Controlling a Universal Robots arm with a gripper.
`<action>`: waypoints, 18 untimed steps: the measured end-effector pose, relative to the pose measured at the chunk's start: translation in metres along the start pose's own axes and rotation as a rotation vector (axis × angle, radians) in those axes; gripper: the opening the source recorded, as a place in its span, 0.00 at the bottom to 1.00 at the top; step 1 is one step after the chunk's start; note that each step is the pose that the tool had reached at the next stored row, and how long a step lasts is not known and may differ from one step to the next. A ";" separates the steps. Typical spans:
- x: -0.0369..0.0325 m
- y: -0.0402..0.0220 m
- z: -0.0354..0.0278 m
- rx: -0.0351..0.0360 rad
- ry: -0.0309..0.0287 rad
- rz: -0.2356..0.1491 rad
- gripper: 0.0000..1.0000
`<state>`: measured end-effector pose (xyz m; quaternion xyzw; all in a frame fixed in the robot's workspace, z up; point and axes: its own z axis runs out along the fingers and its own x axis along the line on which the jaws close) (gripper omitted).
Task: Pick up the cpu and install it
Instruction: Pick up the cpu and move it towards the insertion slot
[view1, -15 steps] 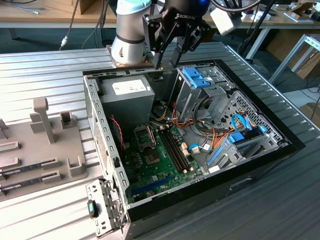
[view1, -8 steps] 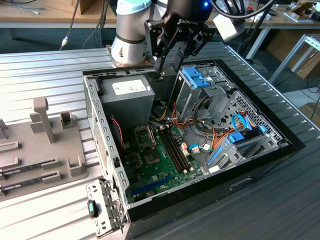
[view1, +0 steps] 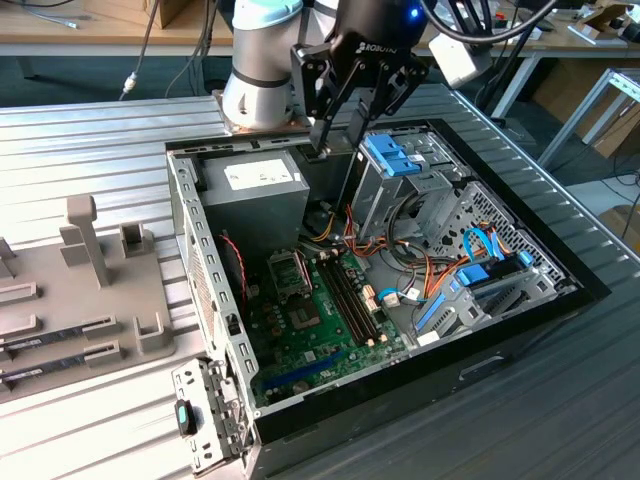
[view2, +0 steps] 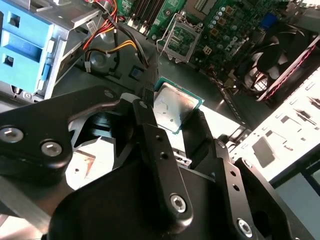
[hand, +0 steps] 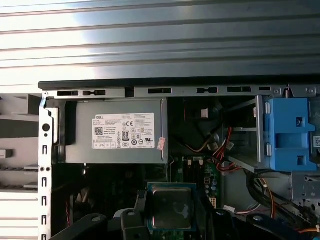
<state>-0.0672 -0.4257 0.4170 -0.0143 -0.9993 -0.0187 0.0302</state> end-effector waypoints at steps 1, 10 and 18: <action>0.0000 -0.0005 0.0002 -0.0001 0.0000 0.000 0.47; -0.0005 -0.0085 0.0030 0.0000 0.0000 0.000 0.47; -0.0008 -0.0154 0.0055 0.0000 0.0000 0.000 0.47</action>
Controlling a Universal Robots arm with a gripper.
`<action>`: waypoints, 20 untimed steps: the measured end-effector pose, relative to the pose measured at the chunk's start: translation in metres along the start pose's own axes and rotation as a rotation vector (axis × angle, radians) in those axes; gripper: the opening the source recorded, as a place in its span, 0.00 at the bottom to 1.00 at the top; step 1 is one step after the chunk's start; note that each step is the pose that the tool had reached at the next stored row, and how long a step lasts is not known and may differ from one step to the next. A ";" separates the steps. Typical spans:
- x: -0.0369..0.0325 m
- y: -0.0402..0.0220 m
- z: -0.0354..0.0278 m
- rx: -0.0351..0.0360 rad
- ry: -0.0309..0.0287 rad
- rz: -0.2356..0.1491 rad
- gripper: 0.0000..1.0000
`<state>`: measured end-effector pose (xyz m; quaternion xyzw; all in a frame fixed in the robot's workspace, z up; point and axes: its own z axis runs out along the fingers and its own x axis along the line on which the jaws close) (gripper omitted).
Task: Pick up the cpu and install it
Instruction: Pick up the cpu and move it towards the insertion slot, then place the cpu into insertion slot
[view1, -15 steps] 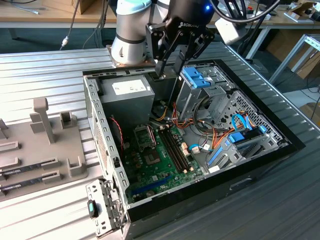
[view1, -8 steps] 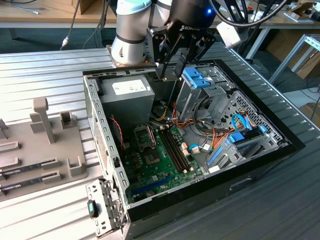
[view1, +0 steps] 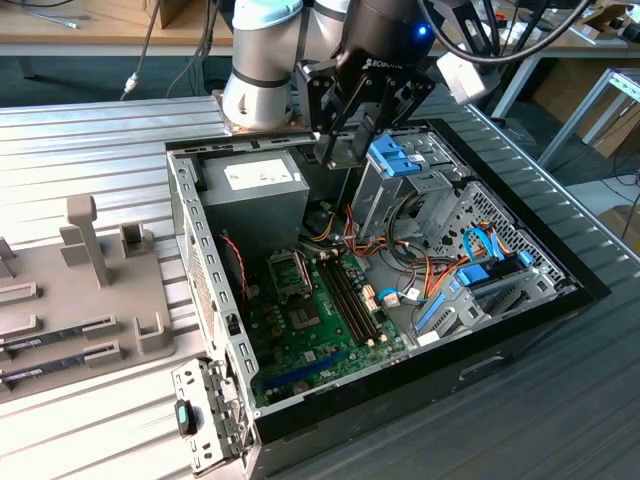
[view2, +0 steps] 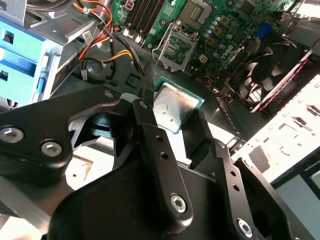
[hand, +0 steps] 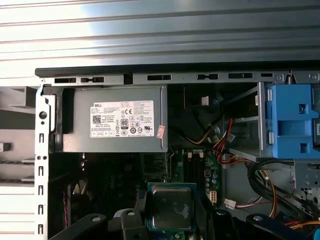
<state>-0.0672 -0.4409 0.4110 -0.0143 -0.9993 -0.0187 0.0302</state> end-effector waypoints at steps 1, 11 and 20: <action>0.0000 -0.0006 0.0002 0.0000 0.0000 0.000 0.47; -0.0005 -0.0088 0.0040 0.0001 0.0001 0.000 0.47; -0.0007 -0.0224 0.0097 -0.0002 0.0000 0.000 0.47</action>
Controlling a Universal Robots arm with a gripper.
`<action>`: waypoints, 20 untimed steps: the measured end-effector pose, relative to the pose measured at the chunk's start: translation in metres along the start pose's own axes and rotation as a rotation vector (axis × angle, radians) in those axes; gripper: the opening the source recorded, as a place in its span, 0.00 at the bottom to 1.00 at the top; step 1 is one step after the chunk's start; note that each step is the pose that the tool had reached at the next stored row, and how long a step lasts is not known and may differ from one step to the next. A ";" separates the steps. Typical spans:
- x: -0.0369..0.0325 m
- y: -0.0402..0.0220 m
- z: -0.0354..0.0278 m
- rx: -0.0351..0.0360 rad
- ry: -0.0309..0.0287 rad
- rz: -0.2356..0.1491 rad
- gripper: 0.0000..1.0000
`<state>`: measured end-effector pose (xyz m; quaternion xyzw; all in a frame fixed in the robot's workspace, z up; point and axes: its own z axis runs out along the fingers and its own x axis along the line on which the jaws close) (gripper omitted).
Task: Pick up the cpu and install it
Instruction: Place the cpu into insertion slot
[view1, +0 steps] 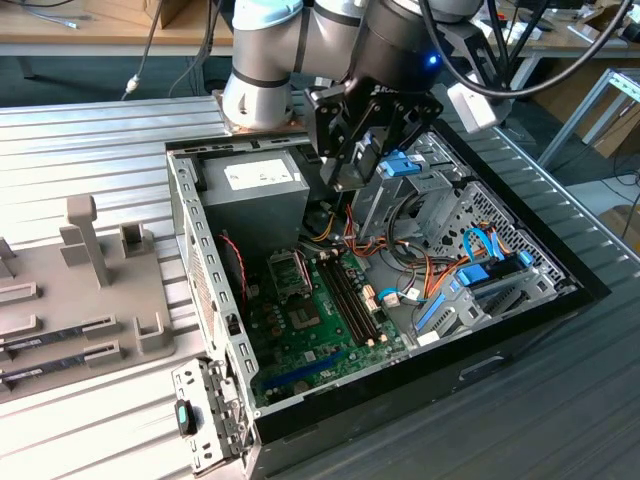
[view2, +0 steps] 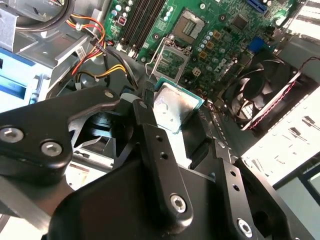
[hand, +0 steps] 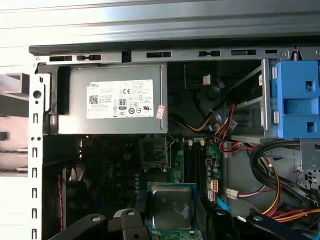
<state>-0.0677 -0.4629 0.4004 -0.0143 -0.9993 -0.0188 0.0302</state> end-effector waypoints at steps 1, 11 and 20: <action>-0.0001 -0.0011 0.0006 -0.0001 0.0000 0.000 0.47; -0.0004 -0.0064 0.0034 -0.0003 0.0000 0.000 0.47; -0.0007 -0.0108 0.0061 -0.0002 0.0000 0.000 0.47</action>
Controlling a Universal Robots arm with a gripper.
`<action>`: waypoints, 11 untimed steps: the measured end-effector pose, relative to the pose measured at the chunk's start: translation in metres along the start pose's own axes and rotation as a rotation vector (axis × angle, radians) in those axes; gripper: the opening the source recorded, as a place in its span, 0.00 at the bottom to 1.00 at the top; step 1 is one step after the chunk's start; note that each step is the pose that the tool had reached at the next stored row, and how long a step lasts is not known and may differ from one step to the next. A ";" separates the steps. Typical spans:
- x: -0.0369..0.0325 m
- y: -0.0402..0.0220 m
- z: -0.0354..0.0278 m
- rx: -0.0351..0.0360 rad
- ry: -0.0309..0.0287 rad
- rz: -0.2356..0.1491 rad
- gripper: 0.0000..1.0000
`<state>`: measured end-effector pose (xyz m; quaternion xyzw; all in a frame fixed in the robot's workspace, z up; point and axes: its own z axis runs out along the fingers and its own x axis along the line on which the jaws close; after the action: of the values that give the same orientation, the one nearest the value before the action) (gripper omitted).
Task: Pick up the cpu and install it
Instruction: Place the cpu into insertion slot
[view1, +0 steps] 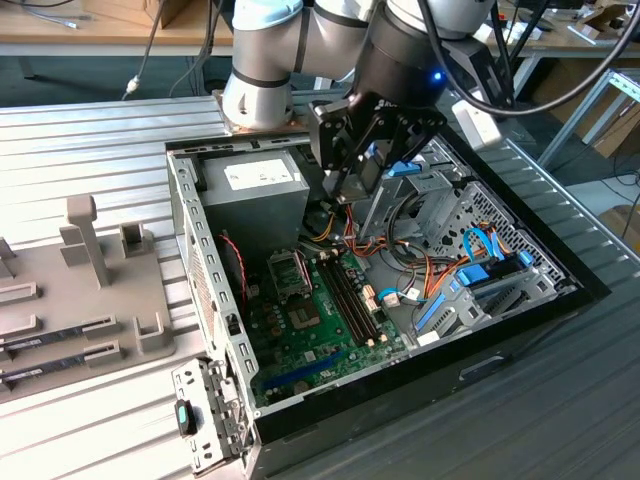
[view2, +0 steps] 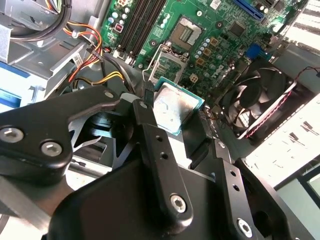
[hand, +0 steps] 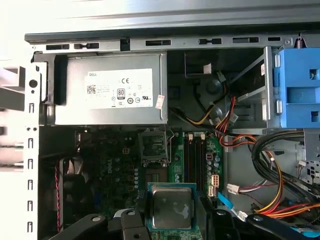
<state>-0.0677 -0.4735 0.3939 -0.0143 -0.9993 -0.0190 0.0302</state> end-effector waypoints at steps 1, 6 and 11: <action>0.0000 -0.0004 0.0003 0.0000 0.0000 0.000 0.47; -0.0002 -0.0026 0.0020 0.0001 0.0000 0.000 0.47; -0.0004 -0.0049 0.0038 0.0001 0.0000 0.000 0.47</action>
<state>-0.0677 -0.4782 0.3898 -0.0143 -0.9993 -0.0189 0.0302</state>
